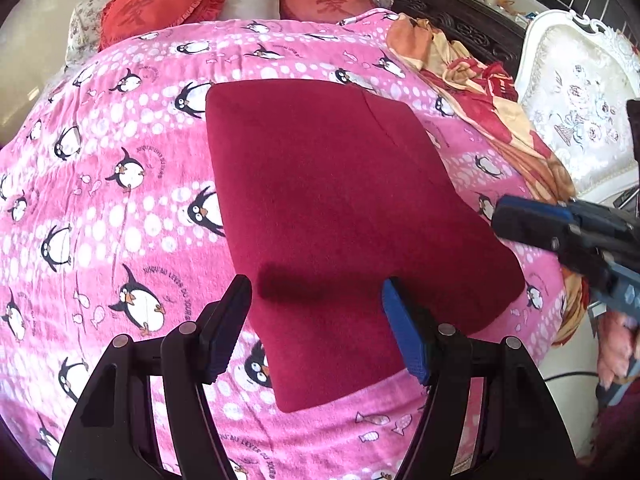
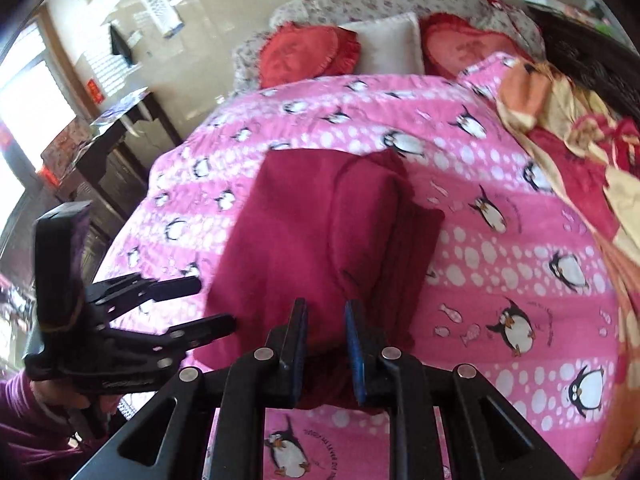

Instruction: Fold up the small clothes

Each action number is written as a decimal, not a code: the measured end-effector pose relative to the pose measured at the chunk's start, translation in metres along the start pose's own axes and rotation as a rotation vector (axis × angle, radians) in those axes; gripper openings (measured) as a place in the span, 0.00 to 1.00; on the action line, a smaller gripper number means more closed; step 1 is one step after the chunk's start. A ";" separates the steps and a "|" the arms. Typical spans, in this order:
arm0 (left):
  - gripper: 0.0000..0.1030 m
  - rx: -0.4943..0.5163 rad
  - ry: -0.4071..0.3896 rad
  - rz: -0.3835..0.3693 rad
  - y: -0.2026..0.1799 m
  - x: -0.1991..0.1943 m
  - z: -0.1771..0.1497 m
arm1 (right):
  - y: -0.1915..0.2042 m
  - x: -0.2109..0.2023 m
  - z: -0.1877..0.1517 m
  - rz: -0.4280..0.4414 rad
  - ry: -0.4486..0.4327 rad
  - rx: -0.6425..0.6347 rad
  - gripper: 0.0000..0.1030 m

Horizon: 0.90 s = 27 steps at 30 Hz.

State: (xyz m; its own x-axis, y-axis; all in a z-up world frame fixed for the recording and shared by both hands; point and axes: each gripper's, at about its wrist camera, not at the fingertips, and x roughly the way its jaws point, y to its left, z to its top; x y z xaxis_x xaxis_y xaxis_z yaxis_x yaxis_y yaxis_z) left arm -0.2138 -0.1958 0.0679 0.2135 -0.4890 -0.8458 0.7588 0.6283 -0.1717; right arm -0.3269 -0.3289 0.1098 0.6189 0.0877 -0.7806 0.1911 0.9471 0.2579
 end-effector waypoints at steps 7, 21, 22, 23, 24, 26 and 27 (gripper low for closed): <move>0.65 -0.035 0.004 0.001 0.003 0.011 0.006 | -0.001 0.028 -0.020 -0.064 0.065 -0.018 0.17; 0.69 -0.053 0.008 0.006 0.006 0.015 0.008 | 0.001 0.026 -0.024 -0.083 0.073 -0.046 0.17; 0.69 -0.064 0.003 0.000 0.009 0.013 0.010 | 0.002 0.021 -0.018 -0.086 0.052 -0.051 0.19; 0.69 -0.077 -0.005 -0.002 0.013 0.011 0.011 | 0.002 0.019 -0.014 -0.094 0.037 -0.052 0.28; 0.69 -0.092 -0.015 -0.002 0.017 0.009 0.013 | 0.001 0.018 -0.009 -0.107 0.022 -0.046 0.36; 0.69 -0.130 -0.026 -0.009 0.026 0.007 0.017 | -0.008 0.020 -0.001 -0.145 -0.010 -0.008 0.55; 0.69 -0.157 -0.026 -0.017 0.032 0.008 0.018 | -0.014 0.022 0.003 -0.155 -0.020 0.021 0.55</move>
State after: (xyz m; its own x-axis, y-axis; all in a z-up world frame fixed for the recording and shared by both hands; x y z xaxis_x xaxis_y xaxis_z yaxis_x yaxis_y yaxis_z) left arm -0.1763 -0.1904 0.0645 0.2183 -0.5145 -0.8292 0.6576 0.7054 -0.2645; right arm -0.3136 -0.3408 0.0903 0.5960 -0.0652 -0.8003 0.3012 0.9421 0.1476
